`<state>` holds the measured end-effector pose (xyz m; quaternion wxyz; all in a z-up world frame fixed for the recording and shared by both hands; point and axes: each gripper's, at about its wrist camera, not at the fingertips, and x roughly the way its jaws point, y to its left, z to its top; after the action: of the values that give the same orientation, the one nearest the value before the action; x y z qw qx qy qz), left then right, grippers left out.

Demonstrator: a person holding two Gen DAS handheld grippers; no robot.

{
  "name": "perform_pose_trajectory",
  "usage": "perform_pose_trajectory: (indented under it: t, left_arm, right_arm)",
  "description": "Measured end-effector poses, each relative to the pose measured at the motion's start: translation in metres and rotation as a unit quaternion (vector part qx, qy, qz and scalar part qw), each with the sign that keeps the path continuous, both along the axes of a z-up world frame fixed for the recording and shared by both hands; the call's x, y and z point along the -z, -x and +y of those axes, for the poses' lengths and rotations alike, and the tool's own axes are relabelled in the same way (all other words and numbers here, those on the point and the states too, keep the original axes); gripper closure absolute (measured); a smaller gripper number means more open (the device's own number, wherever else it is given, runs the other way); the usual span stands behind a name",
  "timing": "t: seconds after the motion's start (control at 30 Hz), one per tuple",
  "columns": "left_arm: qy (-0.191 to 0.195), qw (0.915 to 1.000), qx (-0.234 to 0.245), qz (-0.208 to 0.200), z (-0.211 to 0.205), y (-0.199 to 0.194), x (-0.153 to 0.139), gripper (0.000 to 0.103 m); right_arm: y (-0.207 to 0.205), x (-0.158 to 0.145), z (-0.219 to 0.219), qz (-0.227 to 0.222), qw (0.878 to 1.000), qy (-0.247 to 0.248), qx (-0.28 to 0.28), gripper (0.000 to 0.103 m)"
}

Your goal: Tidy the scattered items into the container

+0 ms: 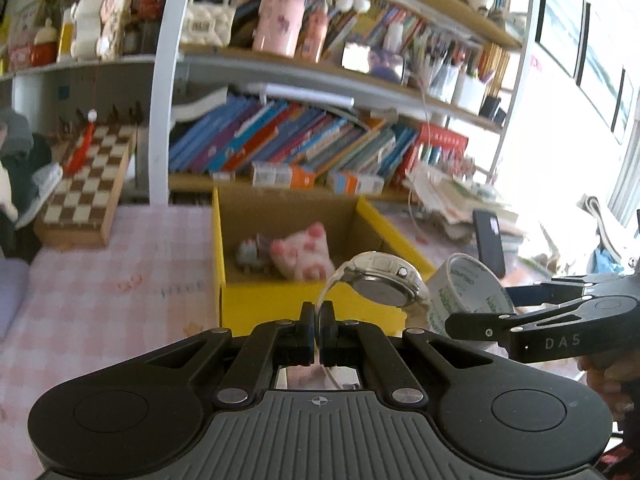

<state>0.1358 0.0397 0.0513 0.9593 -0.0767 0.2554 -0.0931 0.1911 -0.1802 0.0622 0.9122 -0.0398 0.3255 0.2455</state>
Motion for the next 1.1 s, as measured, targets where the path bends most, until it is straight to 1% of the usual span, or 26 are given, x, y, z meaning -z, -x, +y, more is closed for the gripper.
perform_pose_trajectory:
  t: [0.13, 0.57, 0.7, 0.83, 0.93, 1.03, 1.1]
  left_arm:
    - [-0.004, 0.9999, -0.006, -0.015, 0.001, -0.010, -0.008, 0.103]
    - [-0.018, 0.9984, -0.044, -0.032, 0.006, -0.048, -0.018, 0.102]
    - [-0.032, 0.9982, -0.041, -0.030, 0.006, -0.069, -0.020, 0.102]
    - [-0.057, 0.9970, -0.037, -0.036, 0.003, -0.090, -0.026, 0.102]
    - [-0.065, 0.9965, -0.042, -0.032, 0.003, -0.105, -0.026, 0.102]
    - [-0.072, 0.9962, -0.048, -0.014, 0.004, -0.121, -0.019, 0.102]
    - [-0.083, 0.9953, -0.050, 0.001, 0.003, -0.132, -0.013, 0.102]
  right_arm:
    - [-0.012, -0.008, 0.001, -0.010, 1.000, -0.006, -0.005, 0.022]
    - [-0.059, -0.018, 0.006, -0.027, 0.999, -0.004, -0.044, 0.022]
    - [-0.083, -0.024, 0.012, -0.045, 0.997, 0.008, -0.063, 0.022]
    - [-0.111, -0.027, 0.021, -0.064, 0.994, 0.030, -0.084, 0.022]
    - [-0.130, -0.027, 0.030, -0.073, 0.991, 0.045, -0.101, 0.022]
    - [-0.148, -0.026, 0.043, -0.080, 0.987, 0.061, -0.123, 0.022]
    - [-0.161, -0.025, 0.052, -0.085, 0.984, 0.073, -0.138, 0.022]
